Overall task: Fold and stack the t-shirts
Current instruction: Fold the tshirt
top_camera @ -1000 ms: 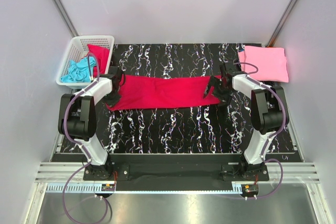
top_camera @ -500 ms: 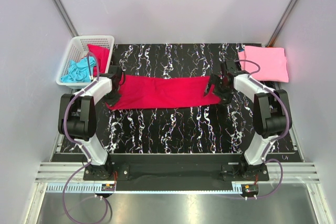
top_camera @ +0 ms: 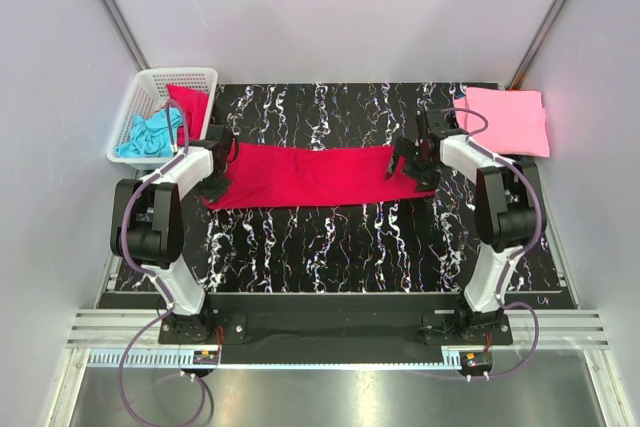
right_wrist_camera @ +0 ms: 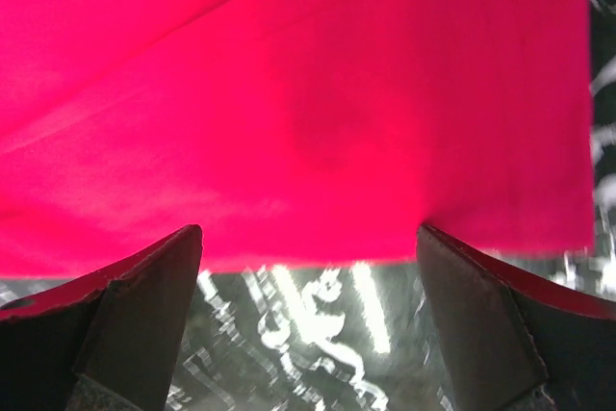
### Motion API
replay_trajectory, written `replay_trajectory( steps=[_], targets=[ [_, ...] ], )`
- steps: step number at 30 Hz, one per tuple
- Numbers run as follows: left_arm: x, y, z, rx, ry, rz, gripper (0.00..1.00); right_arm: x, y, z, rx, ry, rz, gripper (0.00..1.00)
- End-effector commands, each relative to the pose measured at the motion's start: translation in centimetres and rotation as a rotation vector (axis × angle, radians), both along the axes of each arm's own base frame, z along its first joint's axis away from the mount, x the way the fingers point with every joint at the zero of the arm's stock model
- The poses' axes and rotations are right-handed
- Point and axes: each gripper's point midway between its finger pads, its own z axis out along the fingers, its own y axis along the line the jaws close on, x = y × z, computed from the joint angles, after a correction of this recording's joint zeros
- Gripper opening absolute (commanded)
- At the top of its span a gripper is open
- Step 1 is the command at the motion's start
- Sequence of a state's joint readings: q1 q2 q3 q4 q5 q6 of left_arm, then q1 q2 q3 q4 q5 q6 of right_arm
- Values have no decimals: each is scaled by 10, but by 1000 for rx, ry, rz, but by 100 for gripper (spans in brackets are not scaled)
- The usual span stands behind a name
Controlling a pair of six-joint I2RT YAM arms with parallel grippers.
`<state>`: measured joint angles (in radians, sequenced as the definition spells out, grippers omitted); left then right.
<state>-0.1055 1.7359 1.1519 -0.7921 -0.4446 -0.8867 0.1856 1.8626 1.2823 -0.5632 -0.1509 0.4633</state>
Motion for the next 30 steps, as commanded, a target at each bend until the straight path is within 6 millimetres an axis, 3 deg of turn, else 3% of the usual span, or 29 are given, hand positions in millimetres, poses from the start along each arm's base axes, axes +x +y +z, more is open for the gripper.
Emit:
replay_trajectory(
  steps=[1, 10, 14, 16, 30],
  targets=[
    [16, 0, 19, -7, -68, -6, 1, 12, -1, -12, -43, -7, 58, 100],
    [16, 4, 22, 12, -76, 2, 2, -4, -24, -46, -171, 117, -3, 100],
    [17, 7, 25, 29, -83, 9, 2, -17, -51, -57, -316, 194, -50, 100],
    [18, 9, 27, 42, -94, 15, 2, -19, -55, -58, -335, 204, -60, 97],
    [18, 17, 31, 81, -136, 43, 2, -27, -67, -55, -394, 224, -96, 100]
  ],
)
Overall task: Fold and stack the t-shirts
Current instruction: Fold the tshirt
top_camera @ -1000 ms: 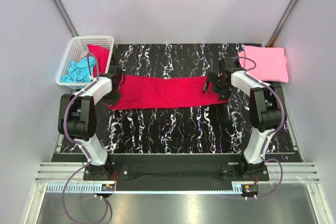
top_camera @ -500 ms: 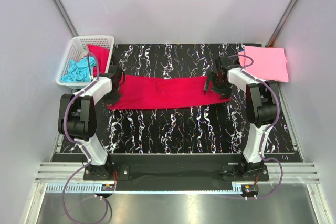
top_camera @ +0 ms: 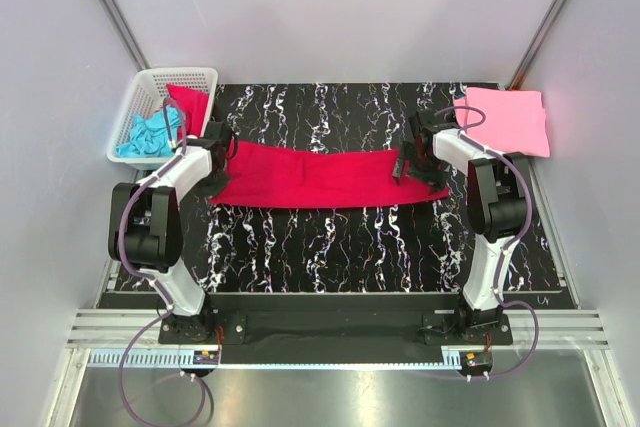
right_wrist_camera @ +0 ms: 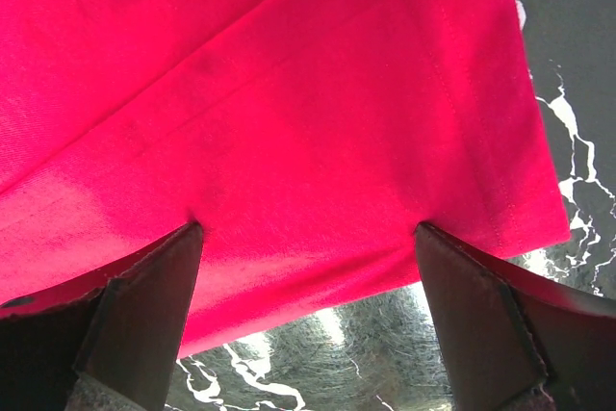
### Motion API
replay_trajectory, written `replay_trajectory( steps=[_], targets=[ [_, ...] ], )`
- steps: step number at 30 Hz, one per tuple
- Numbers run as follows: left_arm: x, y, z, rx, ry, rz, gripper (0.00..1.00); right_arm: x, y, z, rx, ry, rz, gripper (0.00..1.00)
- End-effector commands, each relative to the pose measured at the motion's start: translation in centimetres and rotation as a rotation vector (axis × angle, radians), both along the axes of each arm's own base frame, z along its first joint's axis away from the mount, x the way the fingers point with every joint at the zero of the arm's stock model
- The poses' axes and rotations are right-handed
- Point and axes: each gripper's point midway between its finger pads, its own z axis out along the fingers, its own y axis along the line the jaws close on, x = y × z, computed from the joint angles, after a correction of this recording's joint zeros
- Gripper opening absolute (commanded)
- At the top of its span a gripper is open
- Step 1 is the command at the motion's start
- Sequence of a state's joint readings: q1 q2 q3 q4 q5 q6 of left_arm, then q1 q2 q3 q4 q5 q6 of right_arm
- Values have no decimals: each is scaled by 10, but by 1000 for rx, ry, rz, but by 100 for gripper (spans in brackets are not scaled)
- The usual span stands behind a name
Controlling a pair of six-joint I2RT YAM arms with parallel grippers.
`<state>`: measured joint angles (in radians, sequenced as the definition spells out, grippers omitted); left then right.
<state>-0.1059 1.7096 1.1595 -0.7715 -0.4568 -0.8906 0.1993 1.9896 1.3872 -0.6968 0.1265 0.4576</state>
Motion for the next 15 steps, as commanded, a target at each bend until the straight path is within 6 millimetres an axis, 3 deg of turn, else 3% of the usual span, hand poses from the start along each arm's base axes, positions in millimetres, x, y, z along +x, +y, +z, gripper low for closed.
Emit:
replay_trajectory(
  steps=[1, 4, 10, 15],
  targets=[
    [8, 17, 21, 76, -79, 40, 3, -29, -24, -25, -105, 125, -34, 100],
    [6, 18, 20, 81, -72, 43, 4, -28, -23, -23, -103, 121, -32, 100],
    [0, 22, 24, 106, -40, 68, 18, -22, -19, -13, -82, 94, -30, 100],
    [-9, 26, 29, 120, -28, 109, 20, -18, -16, -4, -67, 75, -28, 100]
  ],
)
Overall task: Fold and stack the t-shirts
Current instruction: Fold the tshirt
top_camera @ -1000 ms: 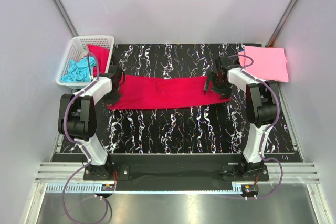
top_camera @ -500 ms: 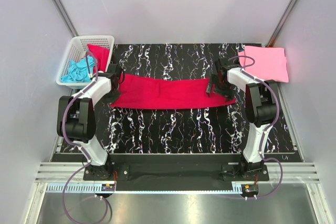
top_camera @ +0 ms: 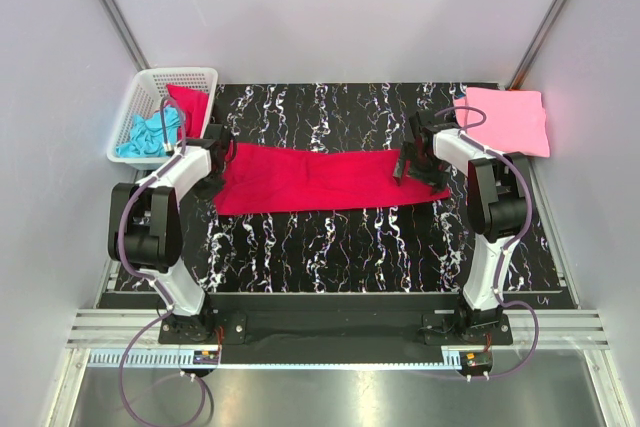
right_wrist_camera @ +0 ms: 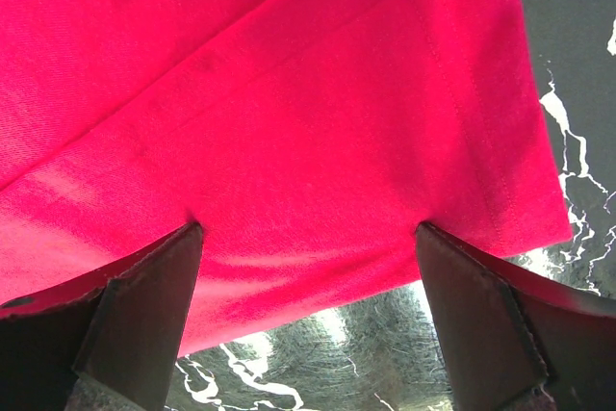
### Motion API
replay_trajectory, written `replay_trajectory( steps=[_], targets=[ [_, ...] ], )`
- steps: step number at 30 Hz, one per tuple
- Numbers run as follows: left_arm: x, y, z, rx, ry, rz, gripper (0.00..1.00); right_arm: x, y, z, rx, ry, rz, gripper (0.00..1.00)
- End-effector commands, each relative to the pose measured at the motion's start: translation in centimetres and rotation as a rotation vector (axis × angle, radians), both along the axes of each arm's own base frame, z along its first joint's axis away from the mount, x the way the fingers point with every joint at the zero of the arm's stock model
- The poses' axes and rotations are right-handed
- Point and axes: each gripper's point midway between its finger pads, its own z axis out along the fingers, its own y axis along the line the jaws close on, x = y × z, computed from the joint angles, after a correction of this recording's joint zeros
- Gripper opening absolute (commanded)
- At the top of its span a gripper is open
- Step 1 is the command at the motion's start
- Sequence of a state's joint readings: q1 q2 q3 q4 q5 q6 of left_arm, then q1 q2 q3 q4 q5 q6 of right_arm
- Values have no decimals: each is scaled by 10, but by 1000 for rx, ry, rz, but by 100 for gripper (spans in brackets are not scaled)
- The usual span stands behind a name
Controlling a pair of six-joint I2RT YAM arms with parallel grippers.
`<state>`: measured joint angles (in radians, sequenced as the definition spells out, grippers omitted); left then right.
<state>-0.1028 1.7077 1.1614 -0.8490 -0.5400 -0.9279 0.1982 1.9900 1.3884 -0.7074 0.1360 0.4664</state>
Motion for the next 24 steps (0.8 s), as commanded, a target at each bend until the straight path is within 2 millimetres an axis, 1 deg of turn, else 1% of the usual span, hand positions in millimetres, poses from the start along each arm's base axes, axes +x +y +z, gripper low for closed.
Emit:
replay_trajectory(
  steps=[1, 3, 4, 5, 7, 9, 10, 11, 12, 15, 18, 19, 21, 22, 23, 24],
  targets=[
    [9, 8, 27, 32, -89, 48, 20, -15, -14, -1, -54, 62, -17, 100],
    [18, -7, 27, -43, -122, -10, 20, -13, -13, 2, -49, 52, -17, 100],
    [29, -14, 28, -77, -151, -71, 20, -13, -12, 6, -41, 43, -16, 100],
    [34, -32, 26, -165, -159, -122, 20, -12, -11, 9, -38, 34, -14, 100],
    [46, -55, 28, -230, -177, -232, 20, -8, -8, 21, -22, 1, -7, 100],
    [49, -81, 22, -276, -149, -316, 20, -4, -5, 31, -12, -33, 12, 100],
    [52, -88, 22, -278, -140, -353, 20, -1, -4, 41, -4, -60, 20, 100],
    [53, -100, 21, -295, -133, -386, 20, 2, -2, 46, -2, -79, 28, 100],
    [54, -105, 18, -307, -124, -402, 20, 4, -3, 51, -2, -95, 44, 100],
    [57, -117, 7, -325, -92, -430, 20, 14, 1, 60, 5, -134, 87, 100],
    [61, -123, 2, -312, -79, -444, 20, 23, 3, 55, 8, -138, 120, 100],
    [64, -123, 3, -305, -82, -440, 20, 25, 6, 50, 18, -132, 129, 100],
    [64, -120, -5, -282, -63, -420, 20, 32, 11, 45, 31, -135, 153, 100],
    [65, -119, -7, -279, -58, -417, 20, 33, 13, 37, 38, -120, 161, 100],
    [65, -117, -9, -261, -48, -410, 20, 35, 14, 34, 40, -117, 168, 100],
    [64, -115, -15, -254, -30, -401, 20, 39, 17, 33, 51, -121, 184, 100]
  ],
)
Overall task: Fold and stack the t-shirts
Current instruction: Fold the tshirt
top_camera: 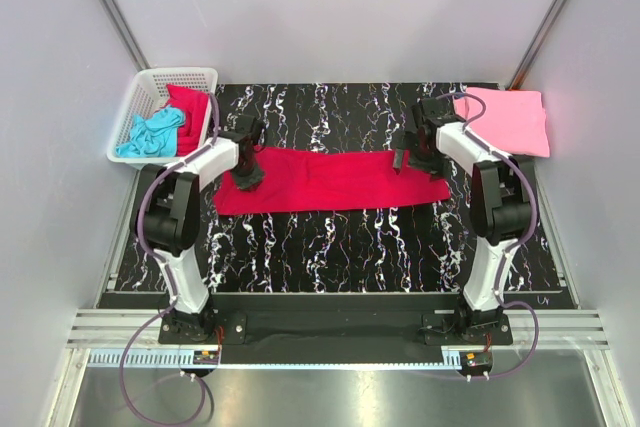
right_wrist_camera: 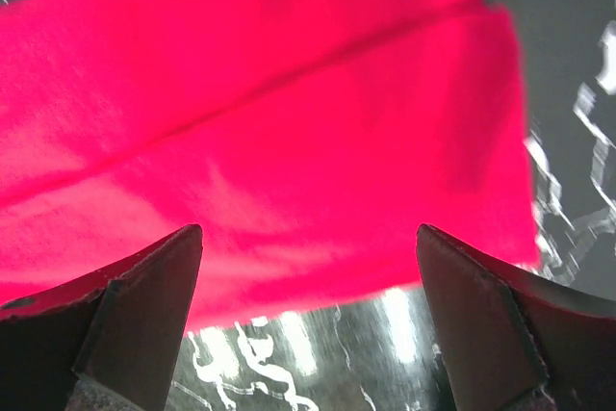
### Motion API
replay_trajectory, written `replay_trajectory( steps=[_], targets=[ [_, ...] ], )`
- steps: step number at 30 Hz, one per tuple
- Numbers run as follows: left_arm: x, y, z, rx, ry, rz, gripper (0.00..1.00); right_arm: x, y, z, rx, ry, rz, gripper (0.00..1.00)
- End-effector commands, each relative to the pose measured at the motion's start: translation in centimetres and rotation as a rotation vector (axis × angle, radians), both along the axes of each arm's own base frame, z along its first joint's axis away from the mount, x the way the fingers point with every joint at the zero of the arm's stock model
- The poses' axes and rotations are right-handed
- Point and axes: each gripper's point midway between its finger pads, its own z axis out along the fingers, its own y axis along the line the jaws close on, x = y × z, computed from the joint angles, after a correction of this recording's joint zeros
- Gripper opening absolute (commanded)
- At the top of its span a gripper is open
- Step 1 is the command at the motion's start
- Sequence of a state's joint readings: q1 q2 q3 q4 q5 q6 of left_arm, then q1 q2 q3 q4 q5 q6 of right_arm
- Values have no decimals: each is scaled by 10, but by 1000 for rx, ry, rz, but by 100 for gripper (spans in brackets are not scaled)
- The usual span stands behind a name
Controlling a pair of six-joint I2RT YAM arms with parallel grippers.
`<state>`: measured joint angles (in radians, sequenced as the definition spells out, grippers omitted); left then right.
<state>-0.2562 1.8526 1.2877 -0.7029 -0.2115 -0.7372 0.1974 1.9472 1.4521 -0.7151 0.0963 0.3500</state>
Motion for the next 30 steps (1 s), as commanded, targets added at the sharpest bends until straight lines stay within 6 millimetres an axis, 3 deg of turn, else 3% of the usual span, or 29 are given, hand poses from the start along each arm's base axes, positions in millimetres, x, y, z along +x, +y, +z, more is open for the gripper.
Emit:
replay_trajectory(
  steps=[1, 6, 11, 18, 25, 27, 29, 30],
  targets=[
    [16, 1, 3, 27, -24, 6, 20, 20, 12, -8, 32, -26, 72, 100],
    [19, 2, -9, 48, 20, 19, 20, 27, 15, -19, 38, -11, 100, 100],
    [24, 7, -13, 90, 56, 55, 20, 9, 19, -29, 33, 48, 96, 100],
    [48, 10, -2, 107, 34, 80, 21, -49, 19, -43, 12, 186, 31, 100],
    [86, 9, 15, 80, -23, 82, 22, -96, 25, -41, 16, 235, 24, 100],
    [94, 7, 10, 70, -18, 71, 23, -113, 31, -44, 18, 257, 24, 99],
    [115, -2, 14, 47, -49, 38, 24, -127, 44, -39, 29, 250, 31, 100],
    [113, -3, 4, 44, -27, 34, 24, -135, 48, -43, 27, 265, 36, 100]
  ],
)
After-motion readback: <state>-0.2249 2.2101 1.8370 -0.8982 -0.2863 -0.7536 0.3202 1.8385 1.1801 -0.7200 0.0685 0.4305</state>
